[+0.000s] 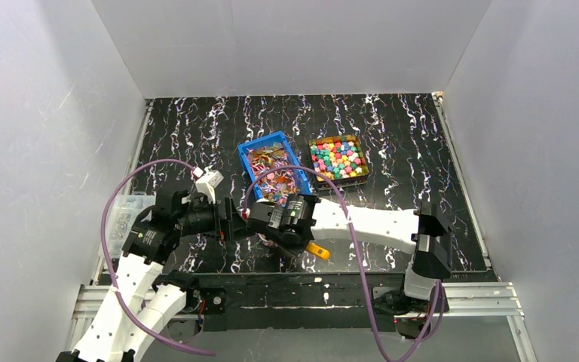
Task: Pack the candies
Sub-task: Place the fake candies in the packing bottle.
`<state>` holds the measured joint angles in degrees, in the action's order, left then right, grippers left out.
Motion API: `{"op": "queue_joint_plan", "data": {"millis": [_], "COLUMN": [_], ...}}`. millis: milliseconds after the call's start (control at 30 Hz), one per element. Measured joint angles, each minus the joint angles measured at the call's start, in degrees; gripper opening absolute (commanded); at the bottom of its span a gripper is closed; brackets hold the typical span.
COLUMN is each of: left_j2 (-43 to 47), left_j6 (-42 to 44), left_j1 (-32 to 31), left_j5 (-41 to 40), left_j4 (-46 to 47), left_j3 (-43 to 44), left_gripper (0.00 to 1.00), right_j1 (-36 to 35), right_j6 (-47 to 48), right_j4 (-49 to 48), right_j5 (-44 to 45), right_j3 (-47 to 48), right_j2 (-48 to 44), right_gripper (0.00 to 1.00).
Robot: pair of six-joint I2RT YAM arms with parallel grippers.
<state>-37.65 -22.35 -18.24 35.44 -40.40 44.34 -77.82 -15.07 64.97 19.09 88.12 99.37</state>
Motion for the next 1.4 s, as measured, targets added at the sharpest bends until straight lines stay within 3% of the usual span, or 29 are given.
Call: {"op": "queue_joint_plan", "data": {"millis": [900, 1400], "left_j2": [-1.1, -3.4], "left_j6": [-0.2, -0.2], "left_j1": [0.0, 0.0], "left_j5": [0.4, 1.1], "left_j4": [0.9, 0.9], "left_j3": [-0.7, -0.7], "left_gripper": [0.82, 0.82], "right_j1": [3.6, 4.5], "right_j6": [0.0, 0.3], "right_j4": [13.0, 13.4], "right_j5": [-3.6, -4.9], "right_j3": [12.2, 13.0], "right_j2": [5.2, 5.5], "right_gripper": [0.01, 0.01]}}
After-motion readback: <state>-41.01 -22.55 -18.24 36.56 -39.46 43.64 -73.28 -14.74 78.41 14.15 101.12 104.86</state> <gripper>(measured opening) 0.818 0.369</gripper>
